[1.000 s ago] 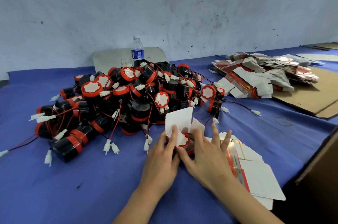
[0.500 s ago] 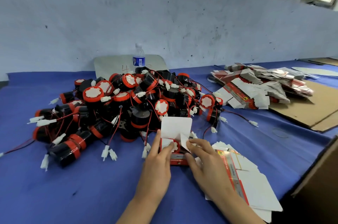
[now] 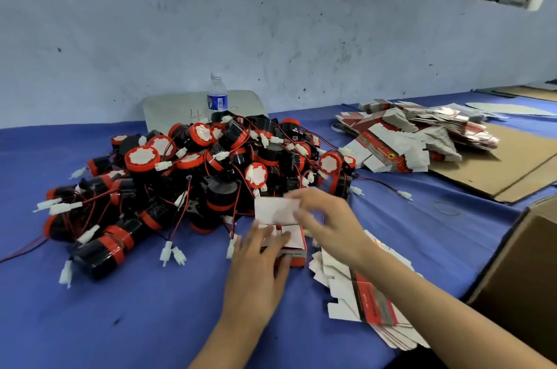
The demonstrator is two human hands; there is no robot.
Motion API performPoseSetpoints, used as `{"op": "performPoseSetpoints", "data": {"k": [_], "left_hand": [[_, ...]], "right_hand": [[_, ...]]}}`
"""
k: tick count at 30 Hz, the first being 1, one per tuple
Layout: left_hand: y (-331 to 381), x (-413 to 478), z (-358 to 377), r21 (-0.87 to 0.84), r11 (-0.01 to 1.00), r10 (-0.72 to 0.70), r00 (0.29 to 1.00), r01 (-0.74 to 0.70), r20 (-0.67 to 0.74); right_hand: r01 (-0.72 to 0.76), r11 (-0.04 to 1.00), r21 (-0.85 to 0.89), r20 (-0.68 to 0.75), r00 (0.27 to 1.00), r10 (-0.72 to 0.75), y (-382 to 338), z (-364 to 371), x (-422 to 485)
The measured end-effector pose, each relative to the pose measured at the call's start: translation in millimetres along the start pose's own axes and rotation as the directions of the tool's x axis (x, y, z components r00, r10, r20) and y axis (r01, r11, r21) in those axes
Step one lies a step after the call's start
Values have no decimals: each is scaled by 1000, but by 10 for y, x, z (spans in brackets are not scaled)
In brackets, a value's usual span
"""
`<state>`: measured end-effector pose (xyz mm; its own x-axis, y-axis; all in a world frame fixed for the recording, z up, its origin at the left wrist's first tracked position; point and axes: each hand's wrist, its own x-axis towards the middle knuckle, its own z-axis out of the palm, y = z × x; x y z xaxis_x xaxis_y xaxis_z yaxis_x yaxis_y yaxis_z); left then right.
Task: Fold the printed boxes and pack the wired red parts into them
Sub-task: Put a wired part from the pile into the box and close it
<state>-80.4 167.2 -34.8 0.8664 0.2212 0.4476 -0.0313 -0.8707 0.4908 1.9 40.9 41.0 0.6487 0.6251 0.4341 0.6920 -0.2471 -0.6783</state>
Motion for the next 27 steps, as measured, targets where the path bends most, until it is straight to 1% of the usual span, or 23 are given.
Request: {"op": "performPoseSetpoints", "data": {"k": [1, 2, 3, 5, 6, 9, 11, 13, 14, 15, 16, 17, 18, 19, 20, 21, 23, 27], "left_hand": [[-2, 16, -7, -11, 1000, -4, 1000, 4, -28], [-8, 27, -7, -17, 1000, -6, 999, 5, -54], [-17, 30, -5, -20, 1000, -3, 997, 2, -73], [-31, 25, 3, -33, 999, 7, 996, -9, -85], [-40, 20, 3, -31, 999, 12, 996, -14, -84], [-56, 20, -9, 38, 999, 28, 996, -24, -90], [-38, 21, -25, 35, 999, 33, 995, -30, -89], [-37, 17, -23, -13, 997, 75, 987, -77, -143], [-29, 5, -30, -87, 993, 62, 981, -79, -182], [-10, -6, -42, -214, 976, -5, 977, -41, -213], [-6, -12, -69, -366, 930, -121, 965, 28, -232], [-8, -11, -96, -513, 852, -254, 940, 107, -226], [-22, 0, -117, -638, 750, -370, 911, 176, -183], [-55, 11, -130, -719, 662, -433, 891, 212, -136], [-92, 24, -141, -749, 626, -434, 895, 218, -102], [-124, 28, -156, -743, 635, -400, 913, 213, -79], [-147, 35, -188, -707, 679, -322, 946, 200, -42], [-191, 51, -178, -663, 735, -241, 969, 143, -58]], "right_hand": [[-26, 987, 159, -67, 997, 37, -22, -13, 30], [-64, 969, 238, -73, 994, 84, -23, -5, 58], [-94, 966, 240, -34, 994, 105, -28, 2, 85], [-122, 984, 134, 81, 990, 111, 10, 67, 107], [-145, 983, 117, 119, 984, 131, 30, 102, 121], [-221, 955, 196, 115, 973, 201, 72, 154, 151], [-221, 957, 189, 119, 972, 201, 113, 141, 175], [-193, 972, 132, 126, 976, 176, 148, 132, 189], [-179, 979, 101, 127, 978, 166, 165, 145, 181], [-177, 979, 97, 124, 979, 165, 196, 149, 175], [-178, 979, 101, 128, 978, 165, 219, 161, 165], [-180, 976, 121, 142, 976, 163, 242, 170, 137], [-181, 973, 146, 163, 974, 157, 257, 181, 98], [-176, 971, 164, 190, 971, 144, 275, 195, 57], [-156, 977, 148, 208, 970, 123, 290, 201, 15], [-125, 986, 107, 222, 970, 99, 313, 214, -24], [-57, 998, 22, 227, 973, 50, 339, 234, -69], [52, 994, -98, 247, 969, -27, 336, 234, -71]]}}
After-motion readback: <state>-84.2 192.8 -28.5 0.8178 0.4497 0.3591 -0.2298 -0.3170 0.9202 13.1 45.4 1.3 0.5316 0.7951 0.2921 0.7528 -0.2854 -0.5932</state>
